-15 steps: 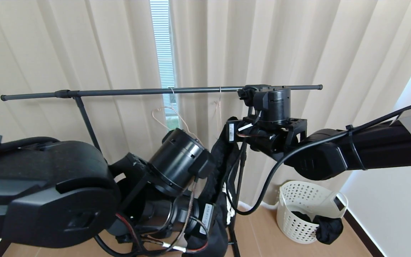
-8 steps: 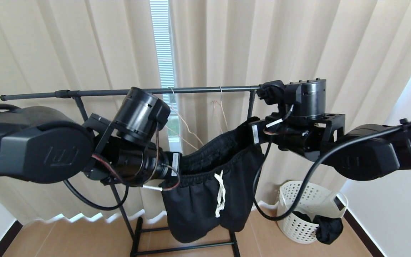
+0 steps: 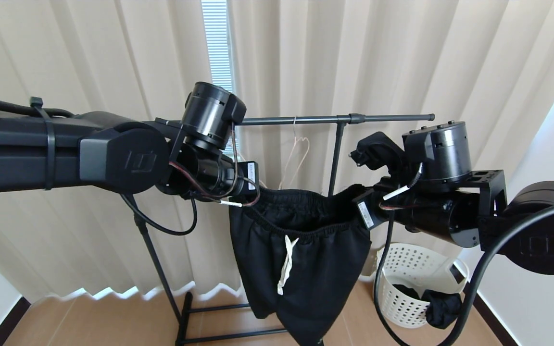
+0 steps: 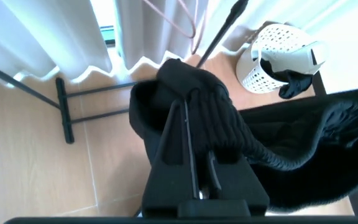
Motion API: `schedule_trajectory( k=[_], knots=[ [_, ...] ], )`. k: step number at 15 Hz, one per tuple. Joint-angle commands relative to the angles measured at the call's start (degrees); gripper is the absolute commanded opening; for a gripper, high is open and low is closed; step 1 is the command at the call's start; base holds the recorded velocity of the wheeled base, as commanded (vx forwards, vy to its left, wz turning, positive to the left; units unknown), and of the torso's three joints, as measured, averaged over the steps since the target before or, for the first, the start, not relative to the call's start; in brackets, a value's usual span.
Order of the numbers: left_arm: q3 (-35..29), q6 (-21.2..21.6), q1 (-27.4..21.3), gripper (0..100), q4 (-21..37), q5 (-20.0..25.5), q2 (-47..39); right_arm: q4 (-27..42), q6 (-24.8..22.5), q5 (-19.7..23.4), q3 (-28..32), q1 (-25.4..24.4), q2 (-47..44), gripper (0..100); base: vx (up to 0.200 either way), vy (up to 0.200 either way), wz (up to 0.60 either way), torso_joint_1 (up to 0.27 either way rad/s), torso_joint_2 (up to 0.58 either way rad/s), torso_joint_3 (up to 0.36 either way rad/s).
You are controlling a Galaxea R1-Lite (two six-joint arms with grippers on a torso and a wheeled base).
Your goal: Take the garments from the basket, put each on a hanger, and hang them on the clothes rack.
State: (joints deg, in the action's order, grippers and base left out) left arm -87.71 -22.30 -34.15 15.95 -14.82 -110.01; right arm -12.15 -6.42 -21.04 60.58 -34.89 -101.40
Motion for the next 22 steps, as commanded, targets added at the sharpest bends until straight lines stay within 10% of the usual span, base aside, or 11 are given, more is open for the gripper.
schedule_trajectory(
  k=[1, 2, 7, 14, 22],
  knots=[
    [-2.46, 0.06, -0.04, 0, 0.05, -0.03, -1.17, -0.15, -1.13, 0.04, -1.42, -0.09, 0.24, 0, 0.000, 0.000, 0.00, 0.000, 0.00, 0.000],
    [-3.17, -0.03, 0.04, 0, 0.14, -0.03, -1.26, 0.03, -1.31, 0.04, -1.69, -0.09, 0.24, 100, 0.000, 0.000, 0.00, 0.000, 0.00, 0.000],
    [-9.06, 0.06, -0.40, 0, 0.40, -0.21, -3.28, -0.06, -12.30, 3.02, -8.37, 0.35, 1.12, 100, 0.000, 0.000, 0.00, 0.000, 0.00, 0.000],
    [-13.71, -0.29, 0.04, 0, 0.40, -1.79, -3.63, -0.68, -16.87, 24.73, -11.71, 1.58, 2.35, 100, 0.000, 0.000, 0.00, 0.000, 0.00, 0.000],
    [-12.40, -0.29, -1.63, 0, 0.49, -1.79, -3.11, -14.21, -0.08, 33.35, -9.25, 0.61, -2.05, 100, 0.000, 0.000, 0.00, 0.000, 0.00, 0.000]
  ],
)
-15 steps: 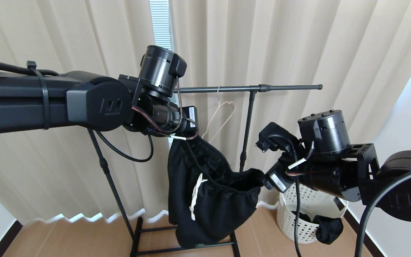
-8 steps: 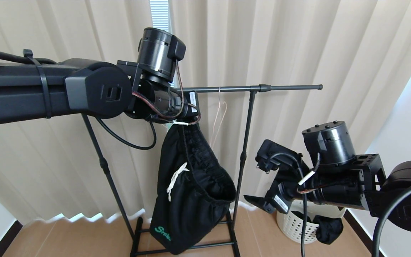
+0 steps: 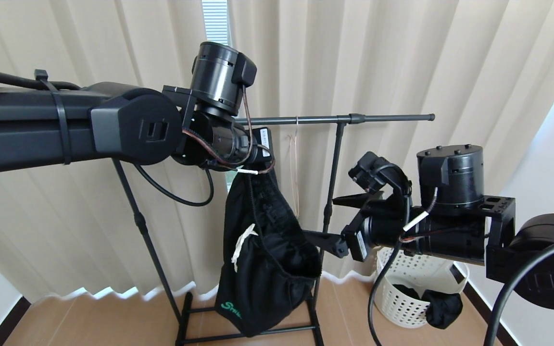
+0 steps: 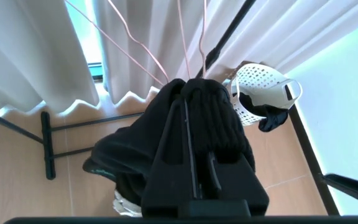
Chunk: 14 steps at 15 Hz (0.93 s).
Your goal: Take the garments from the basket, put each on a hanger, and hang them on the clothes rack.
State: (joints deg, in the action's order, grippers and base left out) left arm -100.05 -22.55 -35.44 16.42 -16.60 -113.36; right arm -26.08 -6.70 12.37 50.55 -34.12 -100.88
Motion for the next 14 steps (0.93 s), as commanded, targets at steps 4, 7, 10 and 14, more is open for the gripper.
schedule_trajectory(
  k=[4, 7, 10, 14],
  knots=[
    [0.03, 0.14, -2.27, 0, 1.25, -0.10, 1.56, -0.38, 0.11, -0.86, 2.09, 0.81, -6.70, 100, 0.000, 0.000, 0.00, 0.000, 0.00, 0.000],
    [0.12, 0.14, -3.85, 0, 1.42, -0.01, 2.62, -0.29, -0.33, -2.09, 2.71, 2.04, -9.16, 100, 0.000, 0.000, 0.00, 0.000, 0.00, 0.000],
    [0.12, 0.14, -4.73, 0, 1.68, -0.10, 3.23, -0.29, -1.82, -2.09, 2.53, 2.22, -10.48, 100, 0.000, 0.000, 0.00, 0.000, 0.00, 0.000],
    [2.58, 0.23, -4.90, 0, 2.12, -0.01, 4.38, -0.38, -2.08, -2.62, 3.23, 3.27, -11.10, 0, 0.000, 0.000, 0.00, 0.000, 0.00, 0.000]
  ],
)
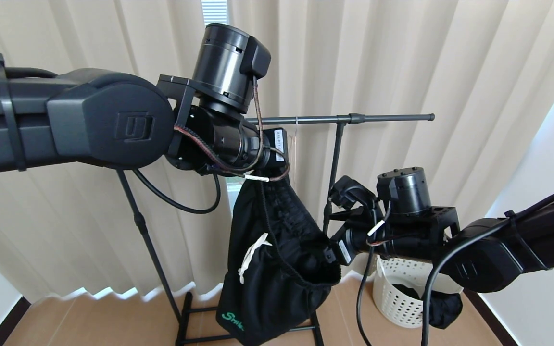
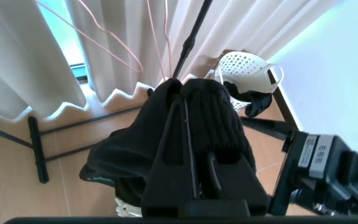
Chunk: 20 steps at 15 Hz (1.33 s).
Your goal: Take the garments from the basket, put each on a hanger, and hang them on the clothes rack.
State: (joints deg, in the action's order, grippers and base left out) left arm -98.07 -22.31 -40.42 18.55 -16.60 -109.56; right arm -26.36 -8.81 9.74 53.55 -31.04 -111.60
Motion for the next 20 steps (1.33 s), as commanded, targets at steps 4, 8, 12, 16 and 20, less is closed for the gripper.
schedule_trajectory(
  k=[4, 8, 12, 16, 20],
  knots=[
    [5.17, 0.78, 0.17, 0, -0.01, 0.17, 3.21, -0.01, -0.06, -1.57, 3.40, 6.34, 0.16, 0, 0.000, 0.000, 0.00, 0.000, 0.00, 0.000],
    [13.00, 4.20, 0.35, 0, -0.45, 0.26, 4.18, 0.34, -0.06, -1.65, 4.63, 10.30, 2.97, 0, 0.000, 0.000, 0.00, 0.000, 0.00, 0.000],
    [17.48, 4.82, 0.17, 0, -2.03, 0.52, 3.91, 0.16, -0.06, -4.91, 4.63, 10.38, 4.99, 0, 0.000, 0.000, 0.00, 0.000, 0.00, 0.000],
    [23.28, 5.96, -0.01, 100, -3.52, 0.52, 4.26, -0.01, -0.06, -6.93, 4.98, 10.38, 5.61, 0, 0.000, 0.000, 0.00, 0.000, 0.00, 0.000],
    [28.11, 6.66, -0.09, 100, -5.37, 0.70, 7.34, -0.01, -0.06, -8.60, 5.51, 10.73, 5.70, 0, 0.000, 0.000, 0.00, 0.000, 0.00, 0.000]
  ],
)
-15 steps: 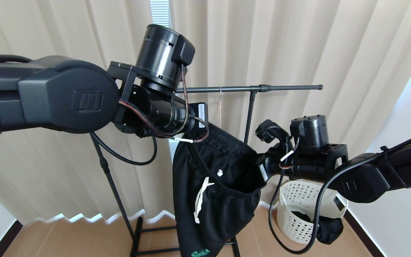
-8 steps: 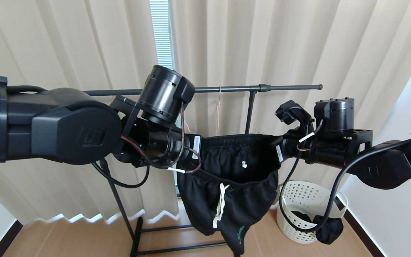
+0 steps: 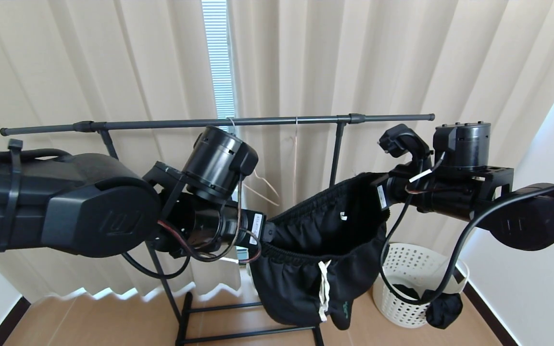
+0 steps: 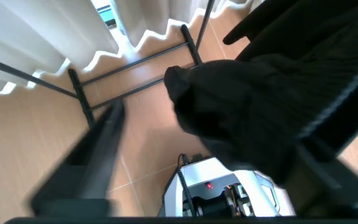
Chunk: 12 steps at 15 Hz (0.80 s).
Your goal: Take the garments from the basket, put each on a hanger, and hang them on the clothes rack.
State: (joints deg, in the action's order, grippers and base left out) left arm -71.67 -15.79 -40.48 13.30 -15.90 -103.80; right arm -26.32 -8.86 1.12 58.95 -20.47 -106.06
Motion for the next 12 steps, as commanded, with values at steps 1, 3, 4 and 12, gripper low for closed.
schedule_trajectory(
  k=[1, 3, 4, 12],
  knots=[
    [2.94, 0.23, 0.06, 100, -0.82, 1.66, 2.90, -0.05, -0.01, -0.33, 0.37, 0.25, 0.15, 0, 0.000, 0.000, 0.00, 0.000, 0.00, 0.000],
    [4.70, 0.23, 0.32, 100, -1.26, 9.22, 6.16, -0.05, -0.01, -1.91, 0.46, 0.34, -0.11, 0, 0.000, 0.000, 0.00, 0.000, 0.00, 0.000],
    [5.14, 0.23, 0.67, 100, -1.26, 12.91, 7.56, -0.05, -0.01, -2.26, 0.46, 0.34, -0.20, 0, 0.000, 0.000, 0.00, 0.000, 0.00, 0.000],
    [13.22, 0.05, 7.79, 100, -10.58, 24.69, 10.38, -0.05, -0.72, -2.62, 0.20, 0.34, 0.15, 0, 0.000, 0.000, 0.00, 0.000, 0.00, 0.000]
  ],
)
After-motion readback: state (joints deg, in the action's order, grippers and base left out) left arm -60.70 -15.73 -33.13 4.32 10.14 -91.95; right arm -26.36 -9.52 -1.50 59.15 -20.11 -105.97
